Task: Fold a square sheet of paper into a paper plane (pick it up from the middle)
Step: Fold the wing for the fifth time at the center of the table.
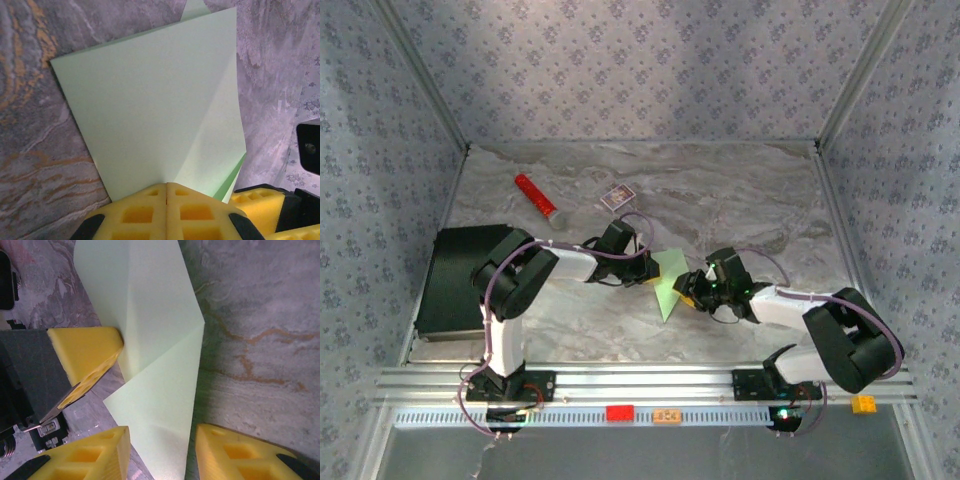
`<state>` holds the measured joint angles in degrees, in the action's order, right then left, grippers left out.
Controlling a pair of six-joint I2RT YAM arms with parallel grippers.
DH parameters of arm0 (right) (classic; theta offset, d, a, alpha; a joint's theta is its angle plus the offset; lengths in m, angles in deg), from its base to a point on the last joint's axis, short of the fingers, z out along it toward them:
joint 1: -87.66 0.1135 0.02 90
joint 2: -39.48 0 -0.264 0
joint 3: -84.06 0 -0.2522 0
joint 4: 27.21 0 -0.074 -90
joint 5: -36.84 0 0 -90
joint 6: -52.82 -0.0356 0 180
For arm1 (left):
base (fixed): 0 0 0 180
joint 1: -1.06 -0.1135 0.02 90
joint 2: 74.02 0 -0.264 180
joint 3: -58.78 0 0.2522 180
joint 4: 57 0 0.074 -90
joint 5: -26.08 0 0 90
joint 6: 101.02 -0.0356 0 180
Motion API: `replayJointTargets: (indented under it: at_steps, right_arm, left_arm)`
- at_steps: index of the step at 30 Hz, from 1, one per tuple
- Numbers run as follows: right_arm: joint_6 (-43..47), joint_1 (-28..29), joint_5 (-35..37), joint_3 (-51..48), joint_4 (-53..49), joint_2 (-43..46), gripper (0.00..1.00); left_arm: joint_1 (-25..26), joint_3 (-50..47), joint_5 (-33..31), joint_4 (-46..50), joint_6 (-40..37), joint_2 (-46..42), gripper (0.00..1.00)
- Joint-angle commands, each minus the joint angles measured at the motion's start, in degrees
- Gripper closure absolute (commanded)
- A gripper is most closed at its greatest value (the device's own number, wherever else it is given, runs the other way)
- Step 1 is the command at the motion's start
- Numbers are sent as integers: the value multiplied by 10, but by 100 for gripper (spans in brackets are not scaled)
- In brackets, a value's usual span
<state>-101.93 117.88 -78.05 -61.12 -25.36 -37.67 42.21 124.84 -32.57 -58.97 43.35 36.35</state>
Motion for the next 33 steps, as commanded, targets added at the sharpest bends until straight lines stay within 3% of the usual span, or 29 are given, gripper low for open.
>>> replayJointTargets:
  at_steps: [1, 16, 25, 33]
  right_arm:
    - [29, -7, -10, 13, 19, -2, 59]
    - [69, -43, -56, 42, 39, -44, 59]
    - [128, -76, -113, 57, 28, -88, 75]
    - [107, -70, -87, 42, 30, -86, 86]
  left_arm:
    - [-6, -16, -15, 40, -4, 12, 94]
    - [-6, -14, -14, 40, -6, 11, 94]
    - [-7, 2, -15, 50, -6, -27, 92]
    - [-8, -7, -19, 38, 2, -56, 88]
